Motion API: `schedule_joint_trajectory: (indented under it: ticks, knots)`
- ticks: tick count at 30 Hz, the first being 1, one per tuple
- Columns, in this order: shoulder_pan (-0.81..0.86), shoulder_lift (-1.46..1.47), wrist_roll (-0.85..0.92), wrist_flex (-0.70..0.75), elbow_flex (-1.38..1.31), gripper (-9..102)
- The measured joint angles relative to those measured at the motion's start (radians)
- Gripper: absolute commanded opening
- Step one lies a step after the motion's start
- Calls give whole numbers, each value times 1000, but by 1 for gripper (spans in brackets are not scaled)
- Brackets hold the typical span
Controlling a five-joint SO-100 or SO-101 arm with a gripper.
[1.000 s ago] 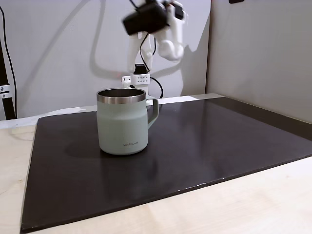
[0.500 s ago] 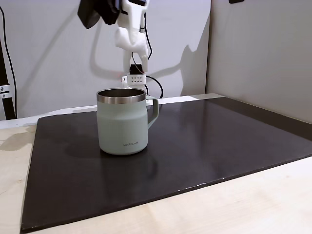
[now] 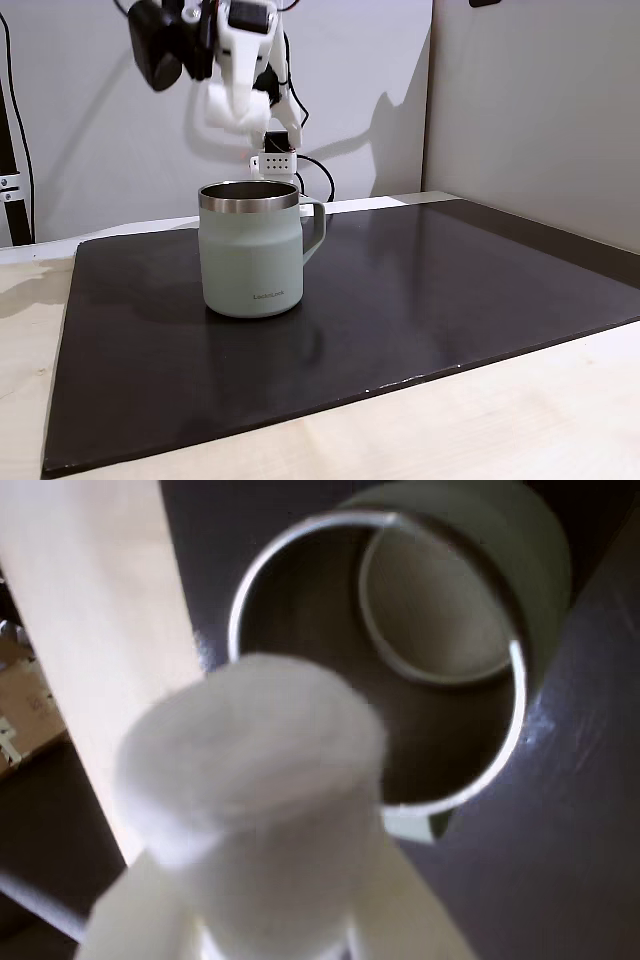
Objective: Grasp a gauze and put it in the cup.
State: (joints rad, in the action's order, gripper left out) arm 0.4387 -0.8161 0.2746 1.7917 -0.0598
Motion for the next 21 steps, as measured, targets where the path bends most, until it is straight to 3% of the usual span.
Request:
schedule_joint_trajectory:
  ticks: [15,21]
  knots:
    - [-6,156,0,0,-86,1]
    - [-2,156,0,0,-89,14]
